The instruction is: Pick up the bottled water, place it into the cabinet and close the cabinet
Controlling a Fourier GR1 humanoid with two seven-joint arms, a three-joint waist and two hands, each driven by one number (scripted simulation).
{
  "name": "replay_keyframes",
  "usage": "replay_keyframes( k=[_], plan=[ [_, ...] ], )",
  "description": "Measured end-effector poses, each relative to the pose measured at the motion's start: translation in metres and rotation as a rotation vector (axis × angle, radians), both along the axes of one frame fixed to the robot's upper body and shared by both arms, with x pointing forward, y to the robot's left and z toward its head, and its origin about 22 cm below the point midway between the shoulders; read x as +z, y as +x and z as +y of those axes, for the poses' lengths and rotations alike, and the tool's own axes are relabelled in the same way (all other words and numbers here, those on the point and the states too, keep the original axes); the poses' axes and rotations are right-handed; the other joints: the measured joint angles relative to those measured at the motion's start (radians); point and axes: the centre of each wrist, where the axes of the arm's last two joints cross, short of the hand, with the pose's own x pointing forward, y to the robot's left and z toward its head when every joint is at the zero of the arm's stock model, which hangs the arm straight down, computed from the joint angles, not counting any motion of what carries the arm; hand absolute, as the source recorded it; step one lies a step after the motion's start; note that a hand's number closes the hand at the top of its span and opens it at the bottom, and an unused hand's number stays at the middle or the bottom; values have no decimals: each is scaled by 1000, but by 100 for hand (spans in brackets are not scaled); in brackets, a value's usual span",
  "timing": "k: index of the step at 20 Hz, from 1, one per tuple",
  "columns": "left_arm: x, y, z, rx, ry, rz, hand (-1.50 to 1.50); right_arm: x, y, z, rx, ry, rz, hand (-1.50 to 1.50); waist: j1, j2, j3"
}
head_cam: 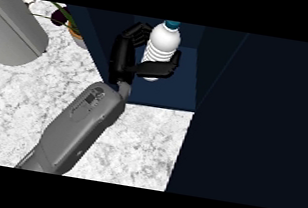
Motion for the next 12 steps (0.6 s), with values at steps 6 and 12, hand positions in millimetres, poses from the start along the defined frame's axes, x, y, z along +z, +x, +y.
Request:
replay_keyframes(
  k=[6, 12],
  plan=[
    [-7, 20, 0, 56, 63, 30, 150, 1, 1, 1, 6, -1, -5, -150, -5, 2, 0],
    [-18, 34, -1, 128, 177, 57, 150, 0, 1, -2, 10, -4, -18, -150, -16, 5, 0]
  ],
)
